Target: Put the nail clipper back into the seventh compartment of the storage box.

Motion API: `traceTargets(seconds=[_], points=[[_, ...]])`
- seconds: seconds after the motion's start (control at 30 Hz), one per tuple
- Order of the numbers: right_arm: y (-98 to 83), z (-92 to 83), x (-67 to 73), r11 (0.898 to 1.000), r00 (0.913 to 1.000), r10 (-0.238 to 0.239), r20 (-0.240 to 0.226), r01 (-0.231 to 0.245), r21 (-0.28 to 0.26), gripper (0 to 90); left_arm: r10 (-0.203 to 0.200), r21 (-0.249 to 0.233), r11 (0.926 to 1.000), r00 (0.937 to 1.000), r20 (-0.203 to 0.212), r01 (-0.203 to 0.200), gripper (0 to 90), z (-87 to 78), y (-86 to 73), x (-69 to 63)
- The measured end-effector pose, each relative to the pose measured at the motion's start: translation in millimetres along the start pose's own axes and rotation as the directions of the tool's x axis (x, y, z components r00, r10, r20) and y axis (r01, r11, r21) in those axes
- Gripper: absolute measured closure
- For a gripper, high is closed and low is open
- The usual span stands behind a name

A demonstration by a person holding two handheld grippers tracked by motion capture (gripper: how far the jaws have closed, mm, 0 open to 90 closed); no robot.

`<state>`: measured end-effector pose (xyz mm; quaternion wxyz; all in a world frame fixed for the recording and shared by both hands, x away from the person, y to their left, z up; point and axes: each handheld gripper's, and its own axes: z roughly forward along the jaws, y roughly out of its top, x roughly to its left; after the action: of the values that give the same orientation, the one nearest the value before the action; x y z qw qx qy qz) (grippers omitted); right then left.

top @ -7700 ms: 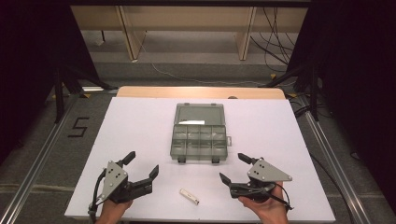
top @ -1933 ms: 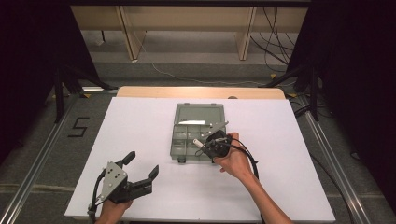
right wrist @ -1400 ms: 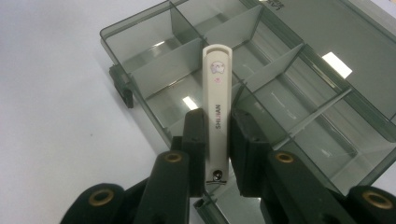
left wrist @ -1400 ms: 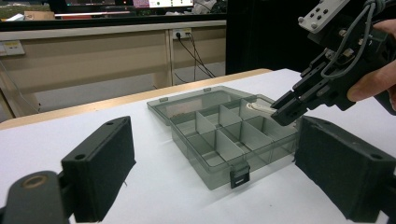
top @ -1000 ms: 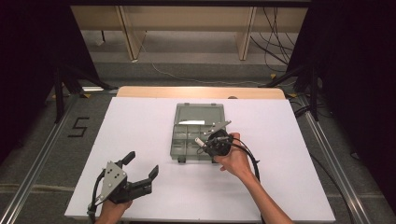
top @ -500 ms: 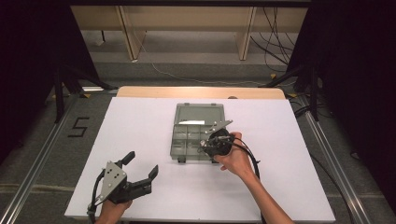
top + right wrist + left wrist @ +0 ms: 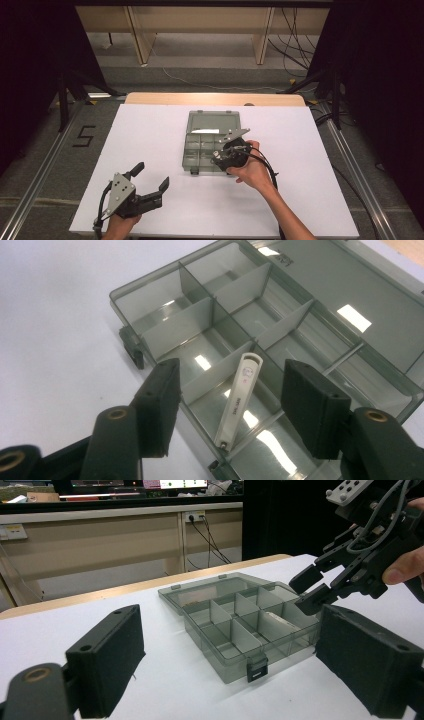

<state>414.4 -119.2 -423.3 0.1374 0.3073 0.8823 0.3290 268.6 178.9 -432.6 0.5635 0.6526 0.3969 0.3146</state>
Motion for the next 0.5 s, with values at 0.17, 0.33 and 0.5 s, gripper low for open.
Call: traceTargets(seconds=[0.17, 0.33, 0.5], points=[[0.1, -2.1, 2.1, 1.0, 0.9999, -0.005, 0.01, 0.006, -0.026, 39.0, 0.001, 0.001, 1.0, 1.0, 0.001, -0.001, 11.7, 0.2, -0.1, 0.0], [-0.4, -10.2, 1.3, 1.0, 0.9999, 0.003, 0.013, -0.003, -0.027, 29.7, 0.001, 0.001, 1.0, 1.0, 0.001, -0.001, 11.6, 0.2, -0.1, 0.0], [-1.1, -12.8, 1.5, 0.998, 0.9995, 0.018, 0.028, -0.016, -0.064, 26.4, 0.002, 0.002, 1.0, 1.0, 0.001, -0.002, 11.7, 0.5, -0.2, -0.2]])
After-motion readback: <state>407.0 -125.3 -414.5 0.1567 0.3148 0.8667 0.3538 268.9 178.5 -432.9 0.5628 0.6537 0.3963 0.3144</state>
